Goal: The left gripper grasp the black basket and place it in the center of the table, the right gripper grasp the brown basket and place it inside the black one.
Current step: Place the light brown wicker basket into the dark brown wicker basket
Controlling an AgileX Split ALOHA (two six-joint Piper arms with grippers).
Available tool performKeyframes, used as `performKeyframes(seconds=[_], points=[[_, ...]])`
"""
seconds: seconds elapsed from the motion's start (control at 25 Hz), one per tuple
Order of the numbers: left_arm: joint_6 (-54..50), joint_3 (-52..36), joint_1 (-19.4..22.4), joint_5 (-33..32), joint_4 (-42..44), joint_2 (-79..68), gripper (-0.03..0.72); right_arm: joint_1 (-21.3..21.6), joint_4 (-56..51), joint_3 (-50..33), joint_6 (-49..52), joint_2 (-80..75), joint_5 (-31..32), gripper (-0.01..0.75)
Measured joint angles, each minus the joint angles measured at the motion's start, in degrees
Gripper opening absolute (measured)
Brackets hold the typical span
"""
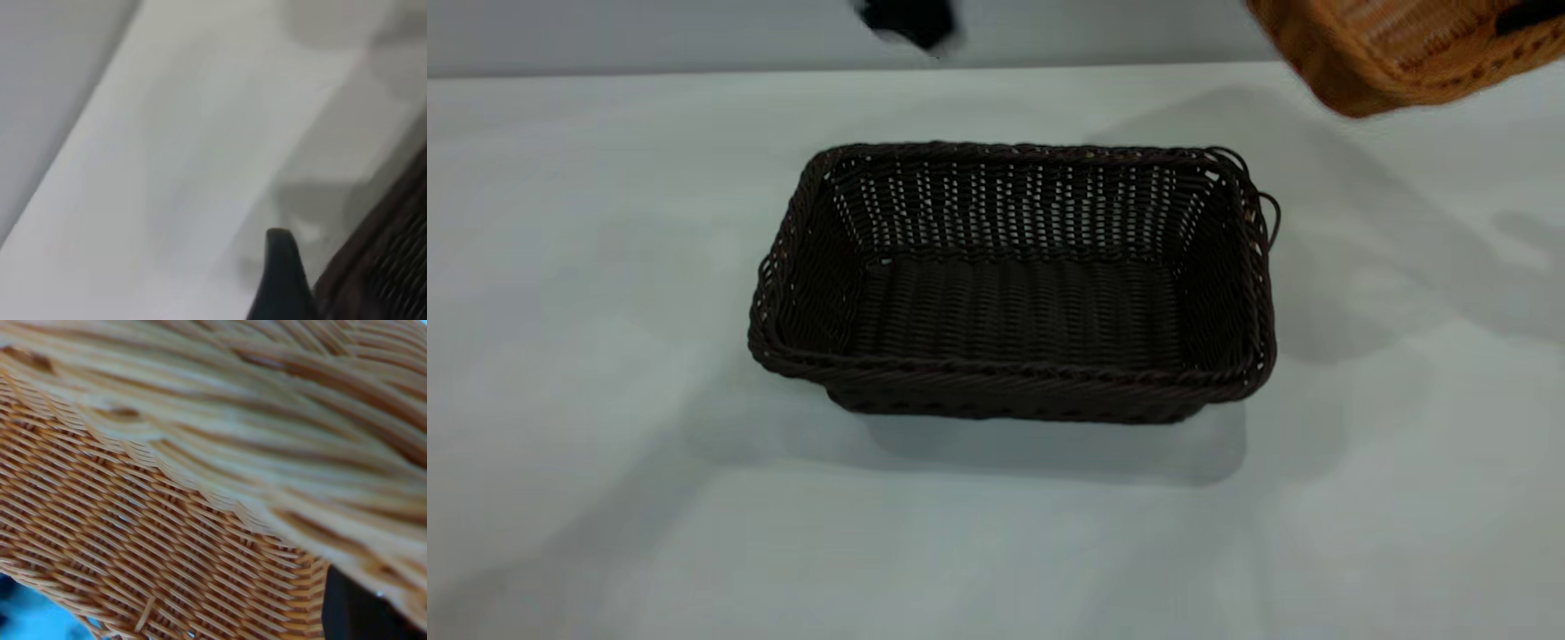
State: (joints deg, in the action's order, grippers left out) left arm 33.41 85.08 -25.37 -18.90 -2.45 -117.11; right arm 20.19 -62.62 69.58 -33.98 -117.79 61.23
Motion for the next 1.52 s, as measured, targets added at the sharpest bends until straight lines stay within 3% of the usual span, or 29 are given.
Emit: performKeyframes(seconds=[0.2, 0.36, 0.64, 0.8, 1.2, 1.52], points=[[-6.3, 0.0, 9.6, -5.1, 0.1, 5.2, 0.476, -10.8, 13.9, 0.0, 10.8, 1.5, 2.1, 0.081], [-8.1, 0.0, 15.1, -5.8, 0.1, 6.5, 0.476, -19.9, 16.7, 0.0, 15.3, 1.5, 1.8, 0.081], [-9.2, 0.0, 16.8, -6.9, 0.1, 6.5, 0.476, -30.6, 21.2, 0.4, 20.5, 1.2, -3.3, 0.081], [-9.3, 0.0, 16.8, -7.4, 0.1, 6.5, 0.477, -32.6, 23.8, 3.5, 21.9, -1.1, -3.5, 0.081], [-9.3, 0.0, 16.8, -7.9, 0.1, 6.5, 0.477, -32.9, 30.7, 10.9, 27.3, -6.5, 1.2, 0.087], [-9.3, 0.0, 16.8, -8.6, 0.1, 6.5, 0.477, -32.9, 35.0, 16.1, 27.4, -7.3, -2.8, 0.16]])
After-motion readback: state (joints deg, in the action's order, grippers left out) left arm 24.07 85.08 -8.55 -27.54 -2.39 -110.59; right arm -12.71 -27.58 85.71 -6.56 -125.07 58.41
